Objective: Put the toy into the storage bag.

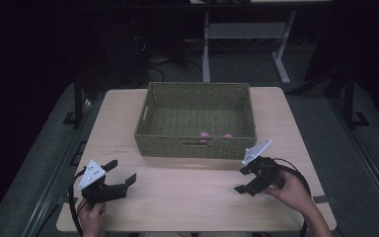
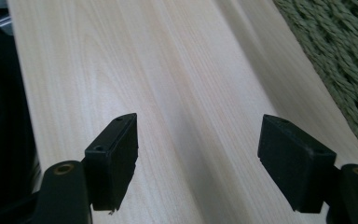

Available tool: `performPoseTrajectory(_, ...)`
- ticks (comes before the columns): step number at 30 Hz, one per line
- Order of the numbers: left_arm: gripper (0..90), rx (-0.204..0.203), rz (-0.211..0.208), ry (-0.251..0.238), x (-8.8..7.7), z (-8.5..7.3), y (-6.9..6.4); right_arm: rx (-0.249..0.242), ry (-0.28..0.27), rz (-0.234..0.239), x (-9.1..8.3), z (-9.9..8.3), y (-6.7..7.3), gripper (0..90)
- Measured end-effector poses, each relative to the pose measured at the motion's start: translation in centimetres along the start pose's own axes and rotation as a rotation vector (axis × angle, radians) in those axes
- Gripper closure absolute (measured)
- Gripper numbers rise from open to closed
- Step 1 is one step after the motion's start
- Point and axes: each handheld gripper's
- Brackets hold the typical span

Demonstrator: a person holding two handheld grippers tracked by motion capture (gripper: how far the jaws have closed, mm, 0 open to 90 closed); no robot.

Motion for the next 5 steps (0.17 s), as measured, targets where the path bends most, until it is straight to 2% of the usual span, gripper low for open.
performPoseTrajectory(2, 13.8, 0.001, -0.001, -0.001, 0.0, 0.0, 0.0, 0.003, -0.005, -0.016, 0.0, -0.2, 0.2, 28.2)
performPoseTrajectory(3, 13.8, 0.002, -0.002, -0.001, 0.0, 0.0, 0.0, 0.012, -0.013, -0.038, -0.1, -0.4, 0.5, 27.9)
performPoseTrajectory(4, 13.9, 0.005, 0.0, 0.002, 0.1, 0.0, 0.0, 0.041, -0.038, -0.099, -0.3, -0.8, 1.5, 27.2)
performPoseTrajectory(5, 13.8, 0.005, 0.0, 0.002, 0.1, 0.0, 0.0, 0.041, -0.038, -0.099, -0.3, -0.8, 1.5, 27.2)
Point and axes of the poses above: each handheld gripper's, and its own axes: x roughly forward along the jaws, z roughly out of its top, y roughly to its left
